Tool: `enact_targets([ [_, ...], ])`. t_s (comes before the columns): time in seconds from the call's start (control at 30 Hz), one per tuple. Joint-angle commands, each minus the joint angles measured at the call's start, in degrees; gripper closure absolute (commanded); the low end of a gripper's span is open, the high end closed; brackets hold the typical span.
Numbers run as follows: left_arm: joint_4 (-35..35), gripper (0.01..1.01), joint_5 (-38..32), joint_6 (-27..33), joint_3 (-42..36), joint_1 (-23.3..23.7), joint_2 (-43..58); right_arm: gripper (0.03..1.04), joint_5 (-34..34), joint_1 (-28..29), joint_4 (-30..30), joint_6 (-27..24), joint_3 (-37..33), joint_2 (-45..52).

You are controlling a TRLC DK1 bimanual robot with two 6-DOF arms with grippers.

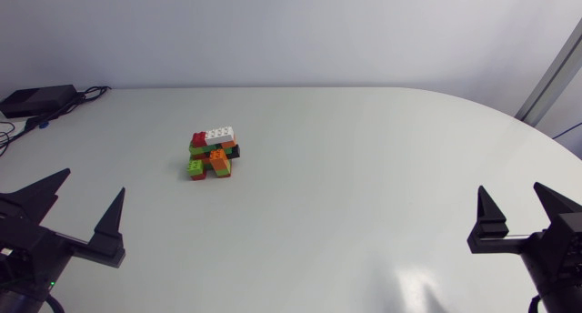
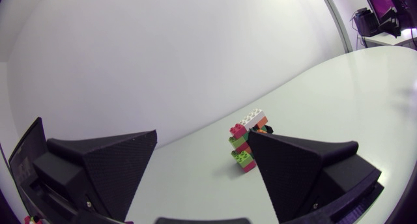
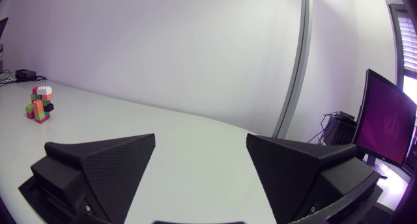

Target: Disassemble duplo

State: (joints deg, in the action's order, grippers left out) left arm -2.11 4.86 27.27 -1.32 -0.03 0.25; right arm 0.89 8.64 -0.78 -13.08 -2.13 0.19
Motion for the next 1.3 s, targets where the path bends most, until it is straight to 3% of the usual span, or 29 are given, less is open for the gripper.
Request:
enact_targets([
  [0.0, -0.1, 0.051, -0.4, 1.0, 1.5, 0.2, -1.0, 0.06, 0.1, 0.4, 1.1, -1.0, 2.1, -0.4],
  [0.2, -1.2, 0.051, -1.6, -1.7, 1.5, 1.0, -1.0, 0.06, 0.0, -2.6, 1.2, 1.4, 2.1, -0.4],
  [0.33, -1.8, 0.052, -1.5, -1.9, 1.5, 1.6, -1.0, 0.06, 0.2, -2.6, 1.5, -10.9, 2.1, -0.4],
  [0.4, -2.6, 0.052, -1.5, -2.0, 1.5, 1.3, -0.9, 0.06, 0.3, -5.4, 1.5, -16.5, 2.1, -0.5],
  [0.53, -3.3, 0.052, -1.4, -0.8, 1.5, -2.4, 0.8, 0.06, -0.3, -12.1, 1.7, -19.7, 2.1, -0.3],
  [0.67, -5.1, 0.052, -1.4, 2.6, 1.5, -4.2, 4.8, 0.06, -0.3, -17.3, 2.5, -19.4, -1.2, 5.7],
  [0.8, -7.6, 0.052, -1.1, 5.0, 1.5, -5.6, 12.1, 0.06, 0.5, -22.0, 5.8, -15.7, -12.5, 22.4],
  [0.93, -9.2, 0.057, -0.6, 3.8, 0.2, -8.2, 17.2, 0.06, 5.6, -23.8, 8.8, -12.8, -21.3, 31.2],
  [1.1, -11.8, 0.09, -0.6, 4.2, -5.1, -11.7, 27.6, 0.06, 9.4, -32.0, 9.7, -9.0, -31.4, 42.8],
  [1.27, -17.1, 0.089, -0.3, 5.3, -7.1, -12.1, 36.0, 0.06, 11.0, -37.6, 6.8, -10.2, -39.2, 55.1],
])
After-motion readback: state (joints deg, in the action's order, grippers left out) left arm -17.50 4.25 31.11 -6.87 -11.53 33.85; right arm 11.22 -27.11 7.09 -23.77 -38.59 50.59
